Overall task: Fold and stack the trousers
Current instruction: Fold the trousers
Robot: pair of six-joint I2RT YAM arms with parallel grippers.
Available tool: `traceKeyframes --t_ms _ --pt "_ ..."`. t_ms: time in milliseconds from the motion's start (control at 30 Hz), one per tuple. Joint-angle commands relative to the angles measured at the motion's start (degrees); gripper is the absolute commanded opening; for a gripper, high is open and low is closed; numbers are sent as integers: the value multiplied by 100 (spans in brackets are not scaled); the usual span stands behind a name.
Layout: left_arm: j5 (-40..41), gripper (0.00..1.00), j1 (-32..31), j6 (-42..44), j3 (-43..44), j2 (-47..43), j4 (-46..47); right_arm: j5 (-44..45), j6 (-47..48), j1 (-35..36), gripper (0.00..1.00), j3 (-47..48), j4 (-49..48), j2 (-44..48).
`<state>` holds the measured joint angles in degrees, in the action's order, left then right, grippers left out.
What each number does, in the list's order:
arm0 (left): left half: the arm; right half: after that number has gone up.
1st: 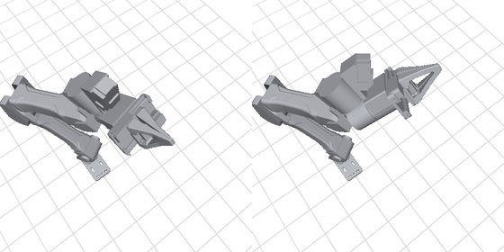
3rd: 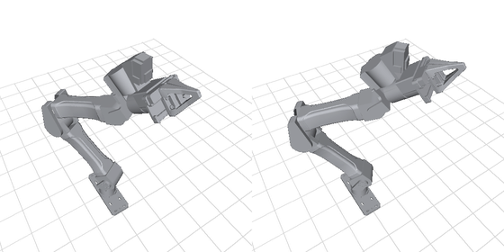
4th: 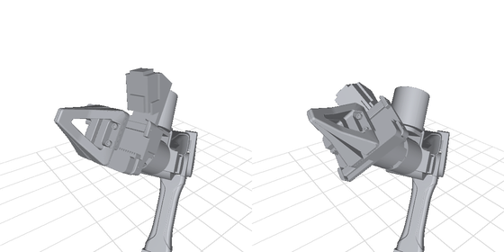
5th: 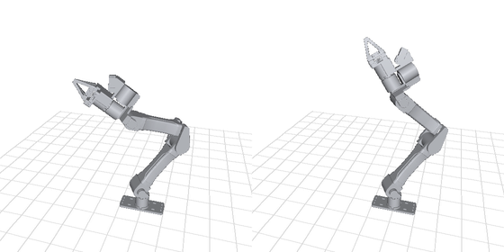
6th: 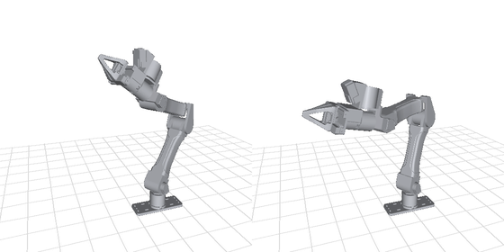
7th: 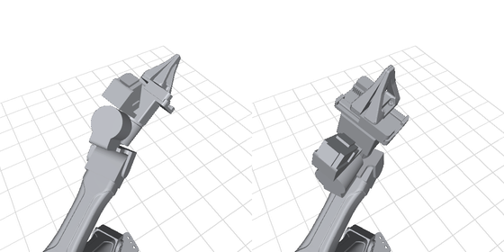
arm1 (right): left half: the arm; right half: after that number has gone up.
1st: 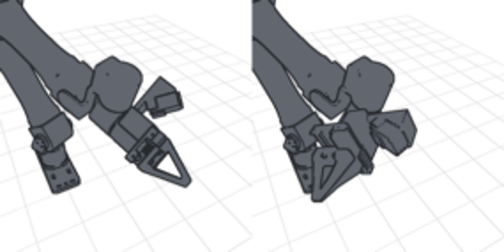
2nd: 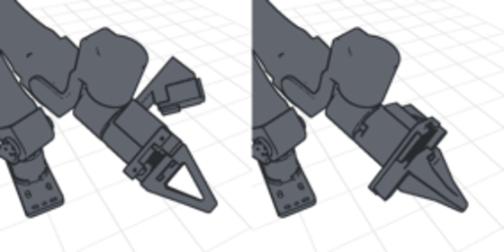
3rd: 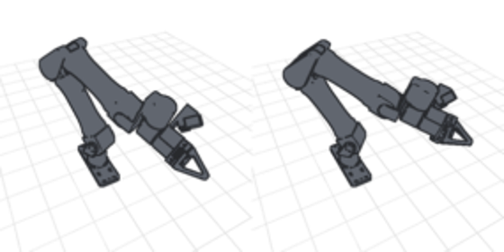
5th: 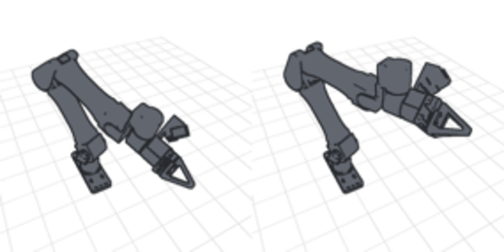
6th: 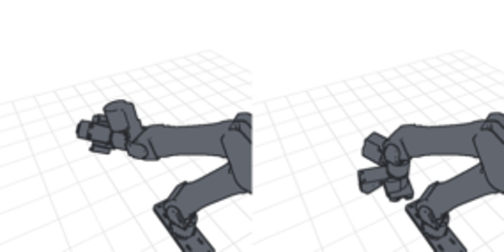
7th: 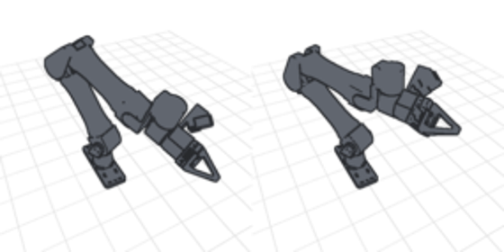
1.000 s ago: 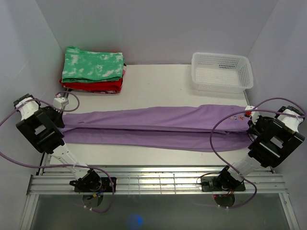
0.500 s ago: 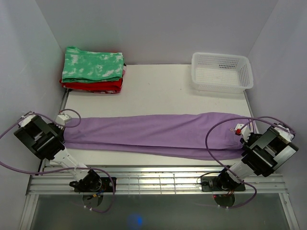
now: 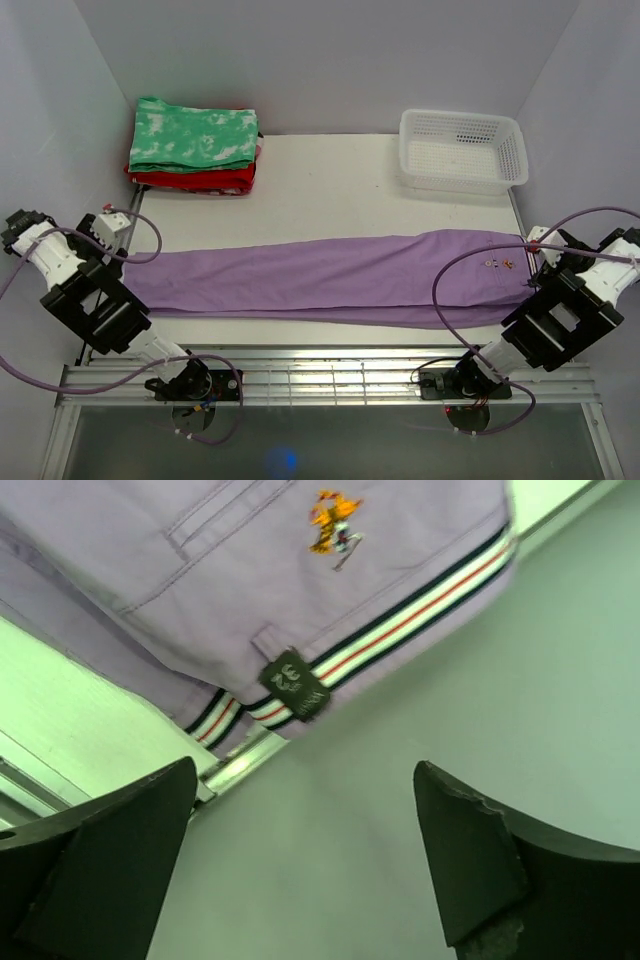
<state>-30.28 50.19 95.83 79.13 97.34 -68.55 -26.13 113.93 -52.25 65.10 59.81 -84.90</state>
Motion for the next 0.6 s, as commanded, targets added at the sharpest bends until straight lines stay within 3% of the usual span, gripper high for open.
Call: traceKeyframes --t_ms 0,167,333,367,500,567 --pt "-970 98 -141 420 445 -839 -1178 -603 1157 13 91 609 1461 333" --pt "-1119 98 -809 -55 7 -1261 -1169 -587 1342 582 92 -75 1464 1254" --pt "-1542 93 -1870 -1634 -231 -1104 -871 -191 -88 1883 100 -1409 314 1871" --pt "-1699 91 -2012 -2290 -249 -1068 -783 -121 -308 2085 96 -1534 138 1950" --pt "-1701 89 -2952 -3350 -818 -1146 -178 414 -1249 3034 86 -1948 -610 1855" --pt "-1491 89 -3672 -3762 -1135 -1453 156 538 -1452 3176 83 -2027 -795 1758"
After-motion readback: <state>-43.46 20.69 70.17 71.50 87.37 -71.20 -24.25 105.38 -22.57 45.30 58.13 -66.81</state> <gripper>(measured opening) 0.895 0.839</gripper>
